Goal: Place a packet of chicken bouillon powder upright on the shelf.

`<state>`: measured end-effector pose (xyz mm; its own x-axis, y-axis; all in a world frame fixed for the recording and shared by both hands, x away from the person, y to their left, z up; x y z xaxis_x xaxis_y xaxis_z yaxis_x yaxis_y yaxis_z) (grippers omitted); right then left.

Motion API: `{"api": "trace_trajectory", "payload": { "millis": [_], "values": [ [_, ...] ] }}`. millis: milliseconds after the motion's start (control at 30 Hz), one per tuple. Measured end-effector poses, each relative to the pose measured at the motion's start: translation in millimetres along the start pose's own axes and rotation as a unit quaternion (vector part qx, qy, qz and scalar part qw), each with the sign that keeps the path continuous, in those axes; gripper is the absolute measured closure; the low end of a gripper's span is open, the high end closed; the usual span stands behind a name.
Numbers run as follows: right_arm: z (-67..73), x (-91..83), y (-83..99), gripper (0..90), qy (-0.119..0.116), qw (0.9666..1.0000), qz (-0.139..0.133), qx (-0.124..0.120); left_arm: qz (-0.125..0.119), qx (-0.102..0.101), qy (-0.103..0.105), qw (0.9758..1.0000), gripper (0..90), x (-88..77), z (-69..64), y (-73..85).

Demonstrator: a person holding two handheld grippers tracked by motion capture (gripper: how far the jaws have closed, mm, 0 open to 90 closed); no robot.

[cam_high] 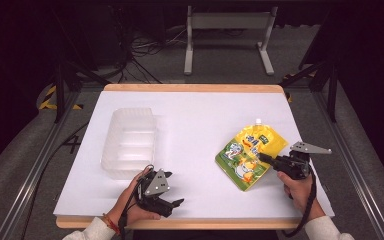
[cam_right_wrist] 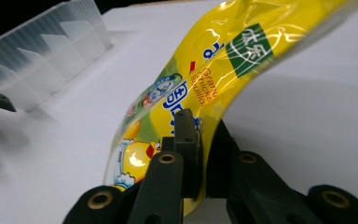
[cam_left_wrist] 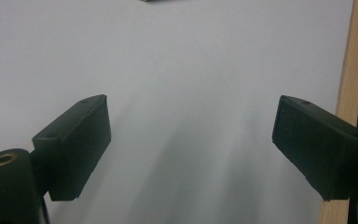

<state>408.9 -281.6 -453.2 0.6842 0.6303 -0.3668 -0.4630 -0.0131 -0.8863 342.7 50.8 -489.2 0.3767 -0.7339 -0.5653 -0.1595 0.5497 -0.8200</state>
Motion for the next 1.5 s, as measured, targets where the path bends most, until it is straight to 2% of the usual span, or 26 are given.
{"api": "trace_trajectory", "payload": {
  "millis": [100, 167, 233, 333, 467, 500, 533, 567, 600, 700, 733, 833, 900, 933, 1067, 1133, 1267, 1367, 1433, 1500],
  "values": [
    [17.2, -1.6, -10.6, 89.9, -0.015, 0.9993, -0.021, -0.028, -0.002, -0.001, 0.000, 1.0000, 12.1, -0.5, 0.2, -1.1],
    [26.4, -2.0, -15.0, 90.0, -0.022, 0.9986, -0.026, -0.041, -0.004, 0.001, 0.000, 1.0000, 12.2, -0.6, 0.4, -2.3],
    [29.7, -2.2, -16.4, 90.0, -0.023, 0.9984, -0.027, -0.045, -0.006, -0.001, 0.001, 1.0000, 12.3, -0.7, 0.2, -2.9],
    [47.8, -2.7, -23.9, 90.0, -0.027, 0.9951, -0.048, -0.082, -0.014, -0.008, 0.009, 0.9998, 12.8, 2.8, -0.1, -8.3],
    [62.4, -2.7, -30.5, 90.0, -0.034, 0.9926, -0.059, -0.101, -0.029, -0.008, 0.012, 0.9995, 13.1, 4.5, -0.9, -19.2],
    [62.4, -2.7, -30.5, 90.0, -0.034, 0.9926, -0.059, -0.101, -0.029, -0.008, 0.012, 0.9995, 13.1, 4.5, -0.9, -19.2],
    [71.8, -3.5, -35.0, 90.0, -0.036, 0.9899, -0.061, -0.123, -0.035, -0.006, 0.009, 0.9993, 13.5, 4.6, -0.3, -23.5],
    [71.8, -3.5, -35.0, 90.0, -0.036, 0.9899, -0.061, -0.123, -0.039, -0.008, 0.012, 0.9992, 13.5, 4.5, 0.0, -25.8],
    [78.0, -2.8, -35.8, 90.0, -0.038, 0.9889, -0.057, -0.132, -0.043, -0.006, 0.004, 0.9991, 13.7, 4.8, 2.1, -29.9],
    [83.4, -2.0, -36.6, 90.0, -0.045, 0.9878, -0.057, -0.138, -0.051, -0.009, 0.002, 0.9987, 14.8, 4.0, 4.7, -35.2],
    [86.9, -2.0, -37.5, 90.0, -0.047, 0.9873, -0.058, -0.140, -0.055, -0.008, -0.004, 0.9984, 15.3, 2.8, 7.1, -38.5],
    [97.2, -3.1, -42.2, 90.0, -0.057, 0.9851, -0.066, -0.148, -0.071, -0.020, -0.005, 0.9973, 18.3, 0.9, 13.4, -48.3],
    [104.9, -2.7, -44.6, 90.0, -0.067, 0.9837, -0.067, -0.153, -0.077, -0.018, -0.011, 0.9968, 19.4, 0.3, 17.4, -54.8],
    [104.9, -2.7, -44.6, 90.0, -0.067, 0.9837, -0.067, -0.153, -0.077, -0.018, -0.011, 0.9968, 20.2, 0.3, 17.4, -54.8],
    [119.5, 2.1, -44.7, 90.0, -0.080, 0.9804, -0.065, -0.168, -0.091, -0.027, -0.010, 0.9955, 22.4, 1.7, 22.8, -66.7],
    [127.2, 5.1, -44.3, 90.0, -0.087, 0.9782, -0.062, -0.178, -0.094, -0.030, -0.007, 0.9951, 24.1, 3.3, 24.9, -70.0],
    [135.4, 10.4, -42.9, 90.0, -0.098, 0.9765, -0.057, -0.183, -0.099, -0.037, -0.006, 0.9944, 28.7, 4.3, 30.6, -74.1],
    [140.6, 13.4, -43.3, 90.0, -0.106, 0.9749, -0.058, -0.187, -0.106, -0.046, -0.007, 0.9933, 32.5, 1.0, 36.4, -77.2],
    [144.4, 15.7, -44.6, 90.0, -0.110, 0.9739, -0.059, -0.190, -0.114, -0.052, 0.000, 0.9921, 37.8, -2.4, 38.5, -78.8],
    [147.9, 18.1, -45.9, 90.0, -0.114, 0.9730, -0.060, -0.191, -0.116, -0.051, -0.001, 0.9919, 38.4, -5.2, 40.3, -79.7]
  ]
}}
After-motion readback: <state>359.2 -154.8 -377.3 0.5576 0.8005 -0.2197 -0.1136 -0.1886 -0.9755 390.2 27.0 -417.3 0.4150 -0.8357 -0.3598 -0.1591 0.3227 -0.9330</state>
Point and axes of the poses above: each handheld gripper's, and its own axes: x roughly forward along the jaws, y roughly out of its underside, z roughly to its left, the point moved 8 cm from there along x, roughly forward along the jaws, and after that the axes turned 5 degrees about -z, right-handed, at the moved point
